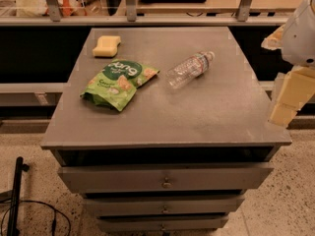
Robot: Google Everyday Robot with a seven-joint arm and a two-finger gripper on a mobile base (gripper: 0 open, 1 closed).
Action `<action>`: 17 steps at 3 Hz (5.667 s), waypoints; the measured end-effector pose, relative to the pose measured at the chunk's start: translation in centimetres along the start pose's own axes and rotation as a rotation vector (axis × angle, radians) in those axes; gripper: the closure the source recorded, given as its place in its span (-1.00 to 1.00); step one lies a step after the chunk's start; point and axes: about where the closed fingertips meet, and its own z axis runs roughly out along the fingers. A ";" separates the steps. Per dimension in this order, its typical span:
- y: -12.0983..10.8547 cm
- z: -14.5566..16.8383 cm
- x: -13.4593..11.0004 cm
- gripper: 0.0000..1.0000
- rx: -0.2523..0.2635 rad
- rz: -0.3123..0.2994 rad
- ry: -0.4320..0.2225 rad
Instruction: Place water bottle upright
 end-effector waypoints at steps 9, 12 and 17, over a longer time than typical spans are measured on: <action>-16.3 15.9 -10.5 -1.00 -0.120 -0.889 -0.024; -17.9 18.2 -13.6 -1.00 -0.115 -0.958 0.007; -23.4 20.9 -14.8 -1.00 -0.113 -1.062 -0.001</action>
Offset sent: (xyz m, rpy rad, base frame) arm 0.0644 0.0141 -0.0066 -0.0897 -0.0153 0.1822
